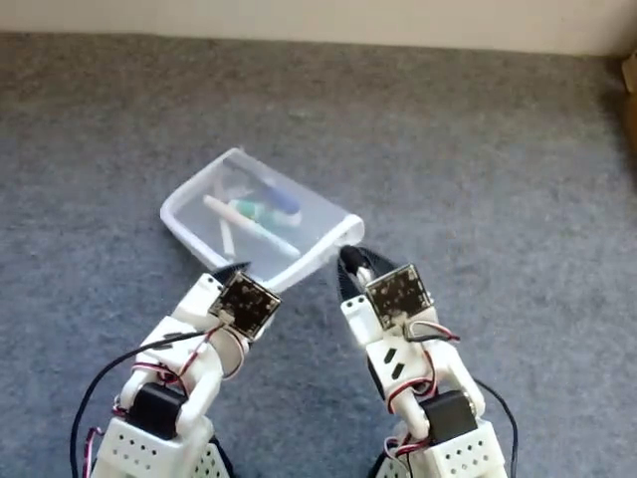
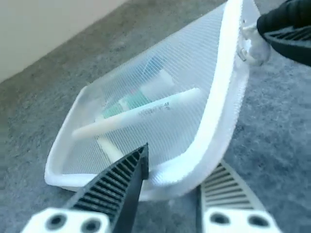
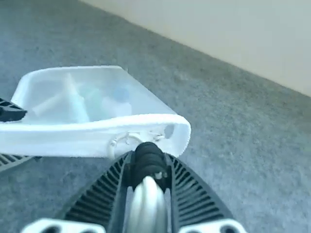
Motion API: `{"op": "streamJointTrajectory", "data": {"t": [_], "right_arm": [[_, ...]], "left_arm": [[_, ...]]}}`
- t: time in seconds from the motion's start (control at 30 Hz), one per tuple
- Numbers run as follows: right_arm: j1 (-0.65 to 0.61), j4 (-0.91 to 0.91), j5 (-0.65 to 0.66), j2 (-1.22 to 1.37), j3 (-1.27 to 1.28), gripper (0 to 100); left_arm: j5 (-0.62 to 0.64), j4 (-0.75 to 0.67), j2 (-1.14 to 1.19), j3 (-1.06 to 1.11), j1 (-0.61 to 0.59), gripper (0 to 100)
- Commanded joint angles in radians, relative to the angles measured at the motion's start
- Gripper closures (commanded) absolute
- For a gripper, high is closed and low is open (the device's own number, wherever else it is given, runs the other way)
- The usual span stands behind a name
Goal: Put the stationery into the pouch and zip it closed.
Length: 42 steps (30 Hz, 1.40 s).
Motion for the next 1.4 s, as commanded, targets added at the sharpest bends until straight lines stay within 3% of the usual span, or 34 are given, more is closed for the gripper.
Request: {"op": "streamJointTrajectory", "data": {"t": [0.0, 0.17, 0.27, 0.4, 0.57, 0.67, 1.0, 1.37], "right_arm": [[0.013, 0.073, 0.015, -0.008, 0.007, 98.8], [0.013, 0.231, 0.015, -0.008, 0.004, 97.1], [0.015, 0.341, 0.012, -0.008, 0.001, 86.8], [0.015, 0.415, 0.012, -0.008, 0.002, 77.5], [0.015, 0.486, 0.012, -0.008, 0.001, 77.5], [0.03, 0.542, 0.012, -0.008, -0.002, 77.5], [0.277, 0.476, 0.011, -0.03, -0.021, 77.5], [0.303, 0.447, 0.011, -0.03, -0.018, 77.5]], "left_arm": [[0.011, 0.002, -0.016, 0.024, 0.004, 84], [0.16, 0.106, -0.018, 0.002, -0.016, 76], [0.262, 0.14, -0.018, -0.001, -0.05, 69], [0.279, 0.14, -0.018, -0.001, -0.07, 70], [0.293, 0.149, -0.019, -0.021, -0.074, 73], [0.368, 0.199, -0.019, -0.065, -0.119, 72], [0.434, 0.33, -0.019, -0.208, -0.206, 69], [0.436, 0.431, -0.019, -0.426, -0.213, 68]]}}
